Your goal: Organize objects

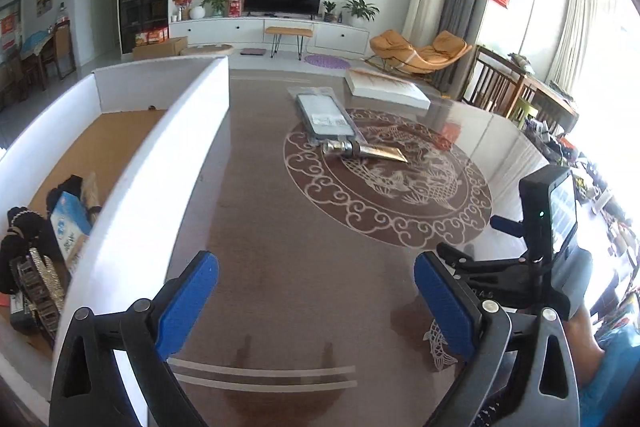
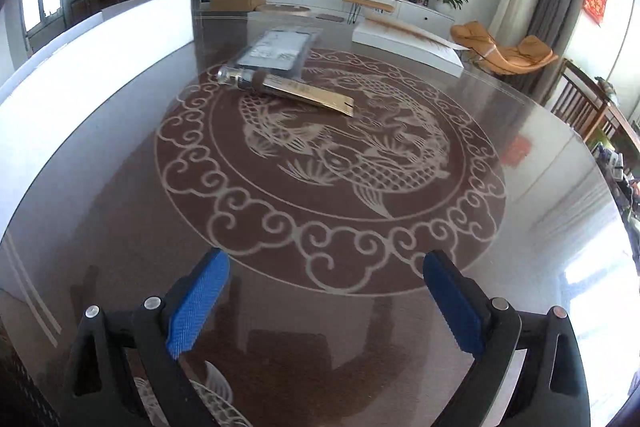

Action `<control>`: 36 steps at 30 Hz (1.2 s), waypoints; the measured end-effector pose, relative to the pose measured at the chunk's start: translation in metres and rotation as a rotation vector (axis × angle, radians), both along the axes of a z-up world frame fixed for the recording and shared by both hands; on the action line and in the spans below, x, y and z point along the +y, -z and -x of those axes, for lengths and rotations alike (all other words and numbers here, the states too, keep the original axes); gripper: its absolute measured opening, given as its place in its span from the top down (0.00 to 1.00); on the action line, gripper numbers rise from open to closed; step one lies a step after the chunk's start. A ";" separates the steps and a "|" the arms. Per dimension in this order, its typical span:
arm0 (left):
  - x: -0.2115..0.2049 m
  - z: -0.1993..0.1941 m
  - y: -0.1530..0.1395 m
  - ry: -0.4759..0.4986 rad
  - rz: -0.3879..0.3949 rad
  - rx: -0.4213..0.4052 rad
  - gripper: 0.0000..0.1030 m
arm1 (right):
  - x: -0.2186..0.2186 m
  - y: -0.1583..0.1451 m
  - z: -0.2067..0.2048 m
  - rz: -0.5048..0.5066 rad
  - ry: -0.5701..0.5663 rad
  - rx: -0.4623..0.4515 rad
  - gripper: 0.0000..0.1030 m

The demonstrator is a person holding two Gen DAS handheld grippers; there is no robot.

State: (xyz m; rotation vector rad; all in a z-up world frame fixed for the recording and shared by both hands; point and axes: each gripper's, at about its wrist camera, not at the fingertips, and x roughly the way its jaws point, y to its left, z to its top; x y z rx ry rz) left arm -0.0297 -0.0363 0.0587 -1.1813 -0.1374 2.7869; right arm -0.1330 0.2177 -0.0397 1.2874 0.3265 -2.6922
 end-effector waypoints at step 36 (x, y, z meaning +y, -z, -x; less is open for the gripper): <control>0.015 0.067 0.084 -0.106 0.139 -0.147 0.00 | 0.041 0.006 0.009 0.111 0.119 -0.063 0.00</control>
